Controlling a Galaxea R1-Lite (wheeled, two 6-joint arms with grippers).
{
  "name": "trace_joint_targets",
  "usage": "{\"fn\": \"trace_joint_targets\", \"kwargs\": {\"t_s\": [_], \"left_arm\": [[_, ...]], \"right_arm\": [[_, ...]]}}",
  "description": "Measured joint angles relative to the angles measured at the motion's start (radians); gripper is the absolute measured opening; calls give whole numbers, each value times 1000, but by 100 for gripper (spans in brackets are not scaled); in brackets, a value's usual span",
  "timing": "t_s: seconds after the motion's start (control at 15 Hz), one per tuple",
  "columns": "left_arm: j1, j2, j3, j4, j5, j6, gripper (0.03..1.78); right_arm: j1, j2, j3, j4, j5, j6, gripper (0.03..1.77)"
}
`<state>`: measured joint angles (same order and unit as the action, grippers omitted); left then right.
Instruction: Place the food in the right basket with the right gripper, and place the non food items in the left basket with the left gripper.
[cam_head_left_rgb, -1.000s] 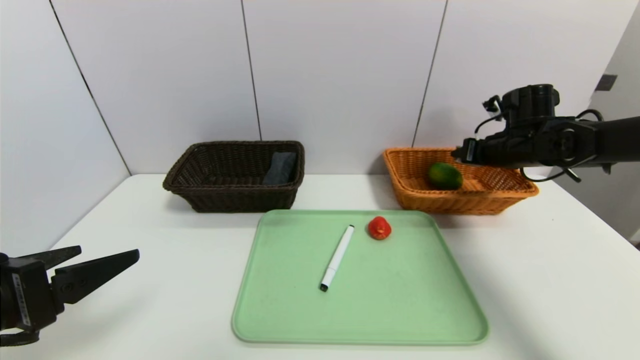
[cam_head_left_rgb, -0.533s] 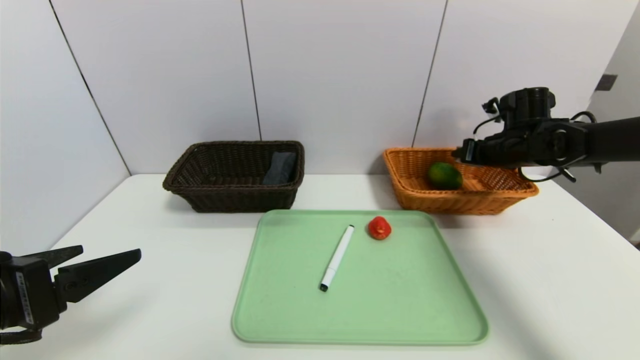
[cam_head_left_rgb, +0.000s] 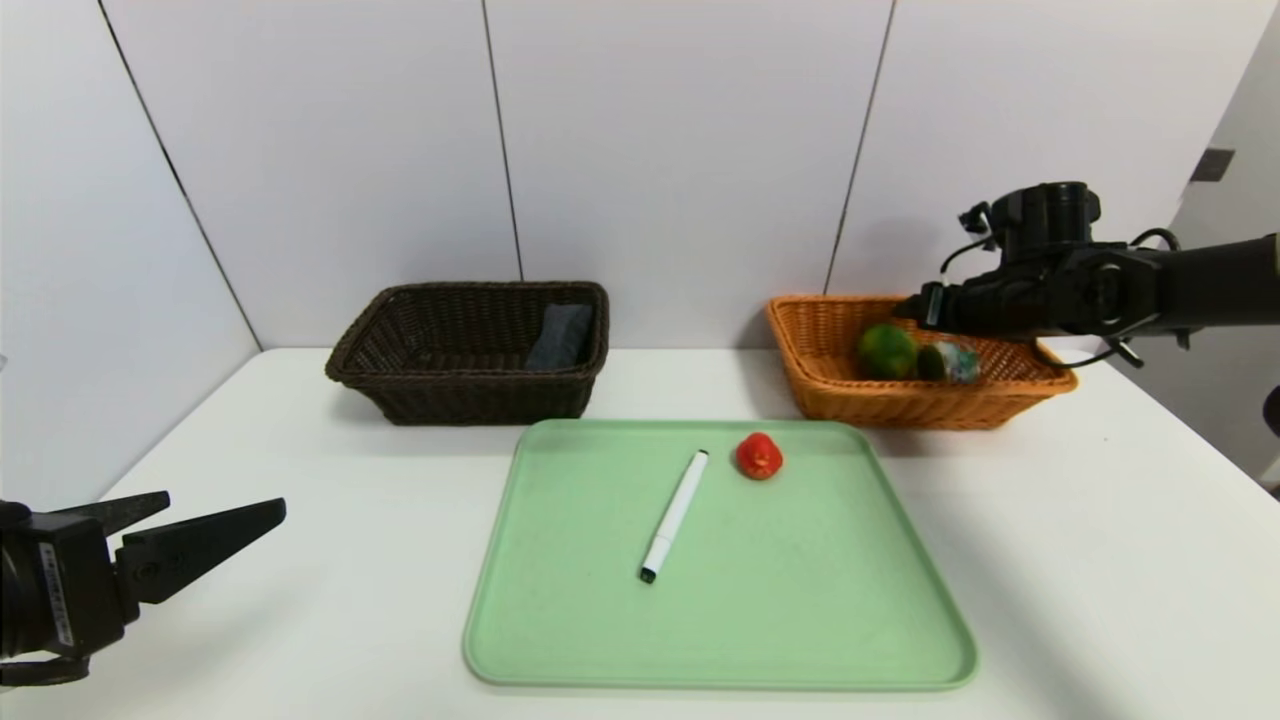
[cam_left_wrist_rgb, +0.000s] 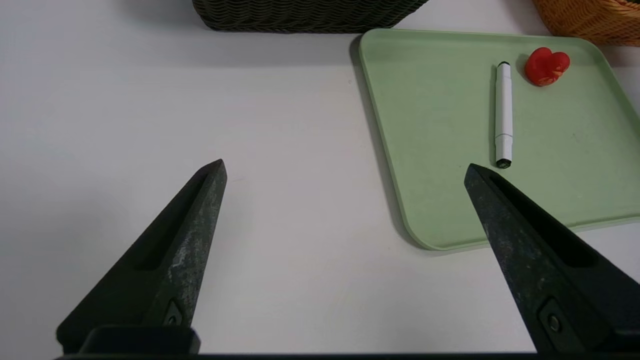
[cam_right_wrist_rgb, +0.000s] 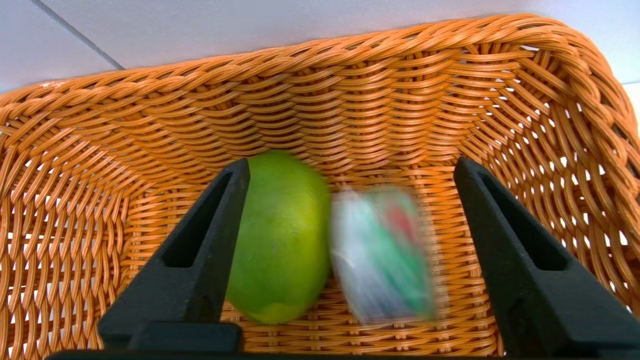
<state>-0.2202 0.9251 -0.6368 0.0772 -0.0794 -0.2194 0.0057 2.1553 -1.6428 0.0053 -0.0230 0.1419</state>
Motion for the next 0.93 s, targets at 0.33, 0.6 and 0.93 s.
{"fn": "trace_joint_targets", "kwargs": {"t_s": [0.33,0.6,0.93], "left_arm": [[1,9,-35,-1,0,-5,169],[-1,56,-167,3,-18,-16,169],[-121,226,-366,51,-9,-14,169]], "right_arm": [[6,-41,-1,31,-4,1,157],[49,-192,15,189,-8,23,162],[160,-454,5,525,-1,26,167]]}}
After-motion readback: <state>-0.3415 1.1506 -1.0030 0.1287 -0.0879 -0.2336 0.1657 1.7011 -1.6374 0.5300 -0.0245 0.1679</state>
